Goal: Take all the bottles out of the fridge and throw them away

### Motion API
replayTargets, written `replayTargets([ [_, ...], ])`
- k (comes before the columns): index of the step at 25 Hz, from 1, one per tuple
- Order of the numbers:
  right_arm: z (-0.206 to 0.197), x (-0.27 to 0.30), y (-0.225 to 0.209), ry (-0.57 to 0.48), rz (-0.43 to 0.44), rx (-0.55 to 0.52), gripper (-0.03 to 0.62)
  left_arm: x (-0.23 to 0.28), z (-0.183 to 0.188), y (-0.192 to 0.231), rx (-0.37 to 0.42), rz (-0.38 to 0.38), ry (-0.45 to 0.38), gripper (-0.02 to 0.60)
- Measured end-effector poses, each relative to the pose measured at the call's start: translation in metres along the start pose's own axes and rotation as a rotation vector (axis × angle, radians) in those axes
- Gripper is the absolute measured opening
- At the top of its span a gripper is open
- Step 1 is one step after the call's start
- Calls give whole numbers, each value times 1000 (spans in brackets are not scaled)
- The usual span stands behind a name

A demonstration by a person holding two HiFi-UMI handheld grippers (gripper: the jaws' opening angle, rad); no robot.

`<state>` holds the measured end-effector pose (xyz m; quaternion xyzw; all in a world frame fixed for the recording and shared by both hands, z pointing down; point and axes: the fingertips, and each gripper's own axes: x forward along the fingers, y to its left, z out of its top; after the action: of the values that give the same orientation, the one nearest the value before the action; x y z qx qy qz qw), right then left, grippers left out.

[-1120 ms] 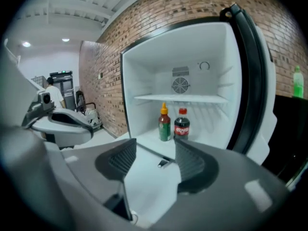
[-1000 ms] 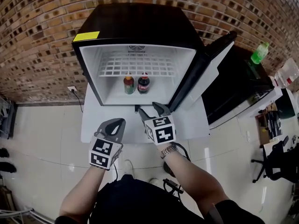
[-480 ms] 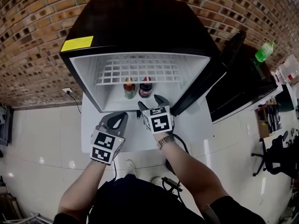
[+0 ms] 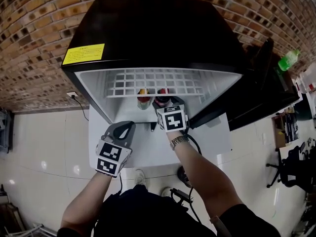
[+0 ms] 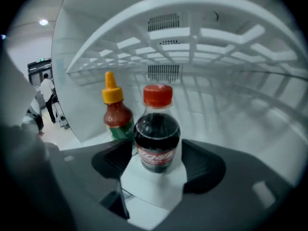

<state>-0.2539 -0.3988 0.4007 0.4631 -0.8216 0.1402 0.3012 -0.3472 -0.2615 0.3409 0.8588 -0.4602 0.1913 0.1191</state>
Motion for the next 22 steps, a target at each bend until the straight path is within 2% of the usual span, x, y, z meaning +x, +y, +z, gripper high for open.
replayTargets([
  [11,3,21,-1,14,-17,-19,309,9,-9,16,-31,-5,8,3],
  [17,-14,-3,10,17,11,-10,308,13,-7,8,-34,-14,5,3],
  [22,-28,-37,17,-7,41,-1,308,18,-1,-18,-17,-37,2,3],
])
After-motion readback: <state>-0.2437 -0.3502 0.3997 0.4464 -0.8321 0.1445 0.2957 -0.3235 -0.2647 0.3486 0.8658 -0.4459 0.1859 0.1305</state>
